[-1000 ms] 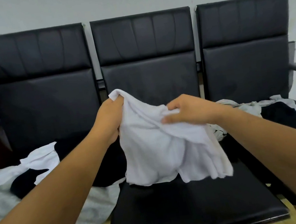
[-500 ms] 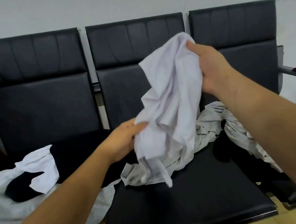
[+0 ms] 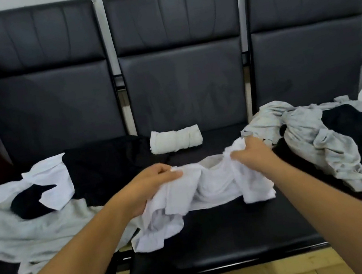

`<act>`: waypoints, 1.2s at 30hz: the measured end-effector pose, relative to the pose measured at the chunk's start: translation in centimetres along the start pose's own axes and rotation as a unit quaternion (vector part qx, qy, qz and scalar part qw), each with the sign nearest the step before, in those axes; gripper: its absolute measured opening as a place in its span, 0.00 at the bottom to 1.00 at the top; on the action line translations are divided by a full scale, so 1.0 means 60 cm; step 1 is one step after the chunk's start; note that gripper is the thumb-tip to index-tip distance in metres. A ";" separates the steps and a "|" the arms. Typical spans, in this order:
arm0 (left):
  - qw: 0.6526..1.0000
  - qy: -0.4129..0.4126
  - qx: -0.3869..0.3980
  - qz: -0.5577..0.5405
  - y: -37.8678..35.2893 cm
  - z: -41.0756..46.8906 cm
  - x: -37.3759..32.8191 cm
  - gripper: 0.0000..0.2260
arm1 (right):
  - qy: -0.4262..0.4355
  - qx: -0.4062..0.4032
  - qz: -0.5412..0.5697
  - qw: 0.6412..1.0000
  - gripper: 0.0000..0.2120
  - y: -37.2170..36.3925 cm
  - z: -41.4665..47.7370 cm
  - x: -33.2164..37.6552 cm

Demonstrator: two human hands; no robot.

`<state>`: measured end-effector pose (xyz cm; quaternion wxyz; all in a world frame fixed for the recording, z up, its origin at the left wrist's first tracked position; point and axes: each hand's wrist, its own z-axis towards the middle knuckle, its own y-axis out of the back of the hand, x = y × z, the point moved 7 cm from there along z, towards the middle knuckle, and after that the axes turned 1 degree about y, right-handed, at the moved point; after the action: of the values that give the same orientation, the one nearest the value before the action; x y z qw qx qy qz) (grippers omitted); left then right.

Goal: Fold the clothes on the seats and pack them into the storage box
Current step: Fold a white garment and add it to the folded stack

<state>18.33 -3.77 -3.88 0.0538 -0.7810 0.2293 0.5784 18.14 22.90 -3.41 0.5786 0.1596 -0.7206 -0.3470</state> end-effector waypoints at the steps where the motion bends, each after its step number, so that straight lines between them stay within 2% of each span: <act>1: 1.000 0.005 0.012 0.013 -0.001 0.001 0.017 0.21 | 0.052 0.020 -0.050 0.997 0.27 -0.022 -0.005 0.002; 3: 0.999 0.015 0.047 0.000 -0.004 0.014 0.042 0.19 | 0.214 0.110 -0.077 0.968 0.41 -0.075 -0.027 0.034; 5: 0.997 0.009 0.067 -0.036 -0.009 0.020 0.045 0.15 | 0.305 0.231 -0.032 0.923 0.39 -0.121 -0.066 0.071; 6: 0.997 0.007 0.066 -0.050 -0.007 0.025 0.046 0.15 | 0.308 0.268 -0.007 0.913 0.34 -0.141 -0.075 0.079; 11: 0.990 0.062 0.055 -0.111 0.017 0.035 0.070 0.22 | 0.250 0.248 0.106 0.930 0.04 -0.146 -0.079 0.092; 12: 0.981 0.083 0.056 -0.165 0.022 0.035 0.075 0.24 | 0.221 0.232 0.150 0.935 0.07 -0.135 -0.075 0.093; 14: 0.941 0.092 0.062 -0.319 0.031 0.038 0.080 0.29 | 0.136 0.191 0.258 0.937 0.13 -0.122 -0.060 0.087; 16: 0.903 0.081 0.060 -0.418 0.041 0.044 0.081 0.34 | 0.047 0.139 0.369 0.918 0.12 -0.115 -0.048 0.071; 17: 0.899 0.088 0.061 -0.425 0.037 0.044 0.086 0.36 | -0.005 0.124 0.436 0.892 0.11 -0.119 -0.046 0.061; 19: 0.938 0.121 0.049 -0.322 0.025 0.046 0.112 0.38 | -0.105 0.115 0.565 0.810 0.08 -0.135 -0.047 0.051; 20: 0.961 0.131 0.033 -0.239 0.020 0.045 0.124 0.40 | -0.137 0.100 0.594 0.787 0.09 -0.139 -0.047 0.045; 22: 0.985 0.115 0.014 -0.125 0.003 0.042 0.127 0.44 | -0.172 0.068 0.615 0.766 0.12 -0.147 -0.048 0.036; 24: 0.997 0.071 -0.017 -0.035 -0.008 0.038 0.108 0.46 | -0.186 0.044 0.622 0.759 0.11 -0.153 -0.051 0.029; 26: 0.998 0.045 -0.032 0.005 -0.014 0.035 0.092 0.42 | -0.186 0.038 0.620 0.762 0.12 -0.156 -0.056 0.027; 29: 0.997 0.027 0.059 -0.032 -0.050 0.022 0.084 0.26 | -0.164 0.098 0.606 0.772 0.15 -0.166 -0.070 0.041; 31: 0.999 -0.001 0.034 -0.034 -0.046 0.022 0.082 0.16 | -0.160 0.130 0.588 0.782 0.17 -0.167 -0.078 0.049; 32: 0.998 -0.009 0.004 -0.066 -0.041 0.024 0.078 0.13 | -0.157 0.140 0.572 0.793 0.19 -0.167 -0.081 0.052; 34: 0.984 -0.009 -0.012 -0.176 -0.039 0.023 0.071 0.09 | -0.131 0.166 0.525 0.824 0.27 -0.165 -0.084 0.063; 36: 0.966 0.017 0.013 -0.258 -0.045 0.025 0.072 0.13 | -0.061 0.169 0.428 0.886 0.32 -0.160 -0.082 0.071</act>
<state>19.12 -2.13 -8.87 0.2071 -0.8228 0.0286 0.5285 19.91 11.85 -6.46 0.5903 -0.0909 -0.8003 0.0526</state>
